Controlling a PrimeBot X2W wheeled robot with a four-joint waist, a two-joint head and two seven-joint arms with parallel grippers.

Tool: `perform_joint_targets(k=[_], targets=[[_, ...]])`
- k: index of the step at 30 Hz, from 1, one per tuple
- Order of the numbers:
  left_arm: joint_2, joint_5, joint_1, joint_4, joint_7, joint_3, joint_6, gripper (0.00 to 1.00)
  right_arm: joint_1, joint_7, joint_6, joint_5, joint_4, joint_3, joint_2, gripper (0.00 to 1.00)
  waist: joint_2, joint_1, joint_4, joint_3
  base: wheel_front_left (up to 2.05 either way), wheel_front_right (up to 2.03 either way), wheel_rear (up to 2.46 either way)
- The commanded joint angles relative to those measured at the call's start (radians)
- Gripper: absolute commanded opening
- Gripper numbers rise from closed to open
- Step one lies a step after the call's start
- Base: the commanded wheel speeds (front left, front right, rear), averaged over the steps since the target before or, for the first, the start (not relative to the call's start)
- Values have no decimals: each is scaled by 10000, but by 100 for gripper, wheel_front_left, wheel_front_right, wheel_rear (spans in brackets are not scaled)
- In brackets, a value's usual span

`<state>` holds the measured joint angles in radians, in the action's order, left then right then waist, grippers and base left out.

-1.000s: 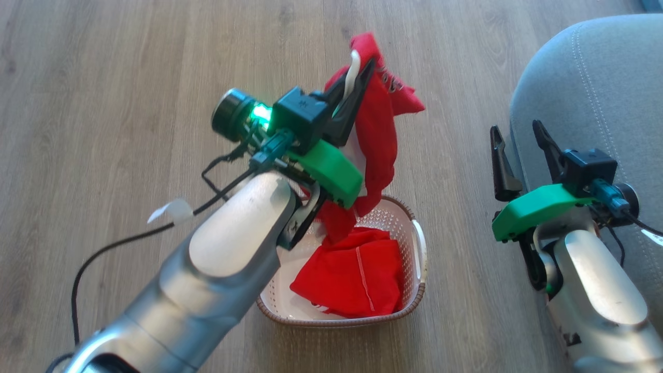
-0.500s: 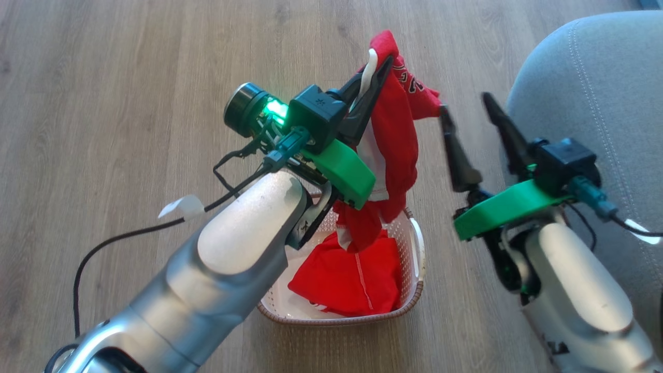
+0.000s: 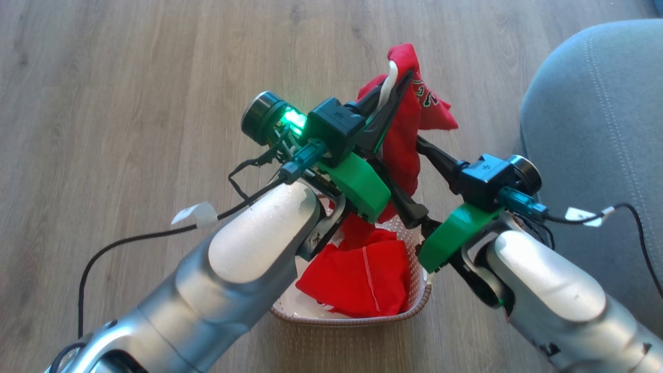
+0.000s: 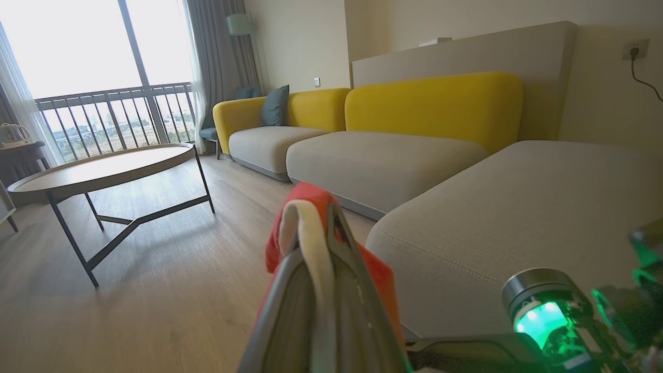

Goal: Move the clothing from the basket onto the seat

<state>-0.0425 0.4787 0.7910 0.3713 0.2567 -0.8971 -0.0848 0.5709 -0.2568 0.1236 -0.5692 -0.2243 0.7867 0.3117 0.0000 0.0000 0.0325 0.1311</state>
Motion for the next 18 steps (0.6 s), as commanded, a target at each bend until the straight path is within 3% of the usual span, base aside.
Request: perform_joint_targets(k=[1, 5, 6, 8, 14, 15, 16, 17, 18], targets=[[-78, 59, 576, -378, 51, 263, -68, 0, 358, -49, 71, -138, 92, 100, -6, 100, 0, 0, 58, -6, 0, 0, 0], [-78, 142, 557, -385, 51, 68, -77, 0, 734, -49, 71, -356, -522, 393, -218, 100, 0, 0, 160, -5, 0, 0, 0], [-78, 161, 551, -374, 51, 30, -82, 0, 790, -49, 71, -394, -605, 432, -276, 94, 0, 0, 178, 3, 0, 0, 0], [-78, 182, 534, -347, 51, -15, -101, 0, 852, -49, 71, -435, -700, 489, -344, 0, 0, 0, 195, 25, 0, 0, 0], [-78, 323, 470, -224, 51, -60, -51, 0, 805, -49, 71, -482, -717, 329, -328, 0, 0, 0, 152, 82, 0, 0, 0], [-78, 336, 458, -199, 51, -63, -22, 24, 775, -49, 71, -469, -680, 249, -321, 0, 0, 0, 126, 94, 0, 0, 0], [-78, 351, 443, -141, 51, -72, 19, 77, 740, -49, 71, -444, -628, 168, -309, 0, 0, 0, 98, 108, 0, 0, 0], [-78, 405, 411, -51, 51, -68, 64, 100, 695, -49, 71, -410, -574, 74, -296, 0, 0, 0, 63, 111, 0, 0, 0], [-78, 489, 363, 30, 51, -52, 122, 100, 633, -49, 71, -392, -514, -45, -295, 0, 0, 0, 18, 110, 0, 0, 0]])
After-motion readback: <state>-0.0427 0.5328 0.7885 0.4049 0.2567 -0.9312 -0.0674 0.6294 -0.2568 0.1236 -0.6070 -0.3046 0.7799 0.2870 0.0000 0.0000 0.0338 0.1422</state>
